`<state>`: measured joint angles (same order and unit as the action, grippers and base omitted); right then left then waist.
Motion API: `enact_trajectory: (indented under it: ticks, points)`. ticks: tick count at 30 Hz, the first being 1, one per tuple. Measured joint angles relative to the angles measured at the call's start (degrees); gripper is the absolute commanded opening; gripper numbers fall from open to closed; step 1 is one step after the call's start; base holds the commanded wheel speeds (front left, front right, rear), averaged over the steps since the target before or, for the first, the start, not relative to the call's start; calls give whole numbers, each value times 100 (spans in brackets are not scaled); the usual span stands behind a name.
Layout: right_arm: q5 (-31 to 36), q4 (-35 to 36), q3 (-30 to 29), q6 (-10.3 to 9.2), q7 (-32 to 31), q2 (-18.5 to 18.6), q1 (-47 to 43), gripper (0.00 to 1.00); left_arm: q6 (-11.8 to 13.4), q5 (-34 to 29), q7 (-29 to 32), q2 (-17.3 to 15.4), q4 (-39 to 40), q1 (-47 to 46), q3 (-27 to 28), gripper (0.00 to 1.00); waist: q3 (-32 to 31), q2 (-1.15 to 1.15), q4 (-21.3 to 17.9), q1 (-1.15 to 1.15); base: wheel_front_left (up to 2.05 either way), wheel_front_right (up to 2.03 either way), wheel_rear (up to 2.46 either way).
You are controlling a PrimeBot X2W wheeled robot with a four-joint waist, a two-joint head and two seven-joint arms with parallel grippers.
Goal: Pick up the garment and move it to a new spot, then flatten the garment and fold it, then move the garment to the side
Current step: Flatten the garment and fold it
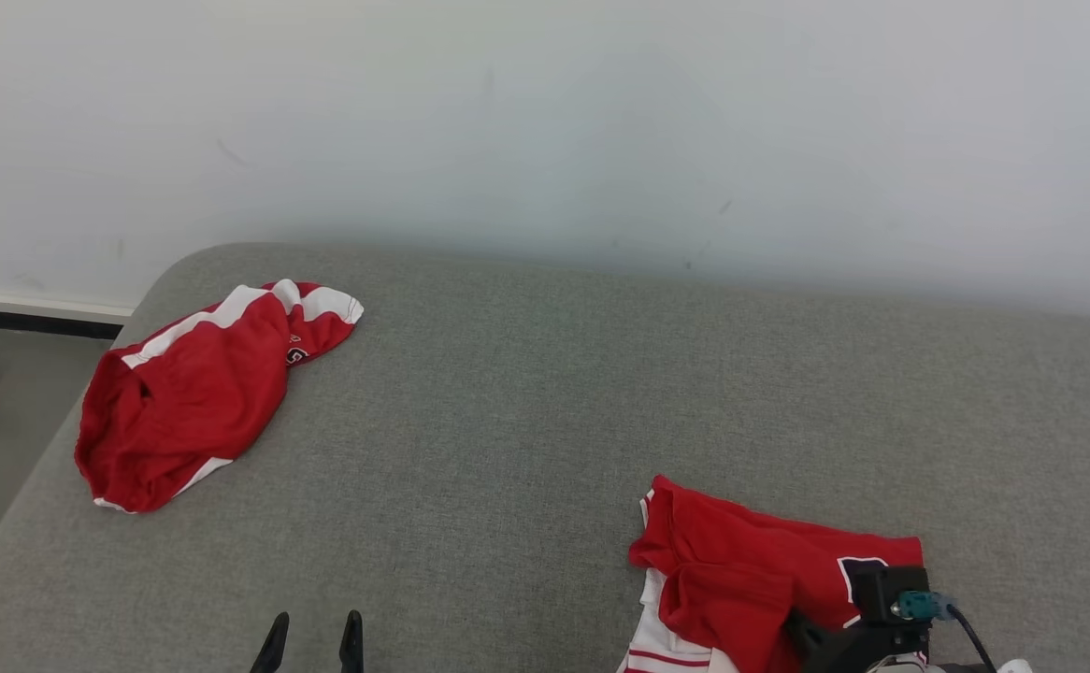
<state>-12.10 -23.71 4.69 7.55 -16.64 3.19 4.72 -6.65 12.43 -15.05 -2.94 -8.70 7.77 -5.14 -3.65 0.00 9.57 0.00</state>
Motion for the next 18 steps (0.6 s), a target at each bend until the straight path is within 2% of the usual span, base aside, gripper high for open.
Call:
enact_trajectory:
  ticks: [4, 8, 14, 18]
  points:
    - [-40, -125, 350, 0, -14, -10, 95, 0, -25, -10, 1, 0, -30, 0, 9, 100, -9, 0, 82, 0, 0, 0, 0]
    - [-337, -108, 1003, 0, -89, -16, 93, 0, -36, -16, 1, 0, -32, 2, 42, 100, -37, 0, 128, 0, 0, 0, 0]
    - [-1050, 222, 2212, 0, -219, -29, 3, 0, -40, -16, 0, 0, -13, 19, 118, 100, -43, 0, 65, 0, 0, 0, 0]
    - [-1372, 466, 2604, 0, -244, -30, 55, 0, -38, -7, 0, 0, -8, 18, 101, 100, -24, 0, -10, 0, 0, 0, 0]
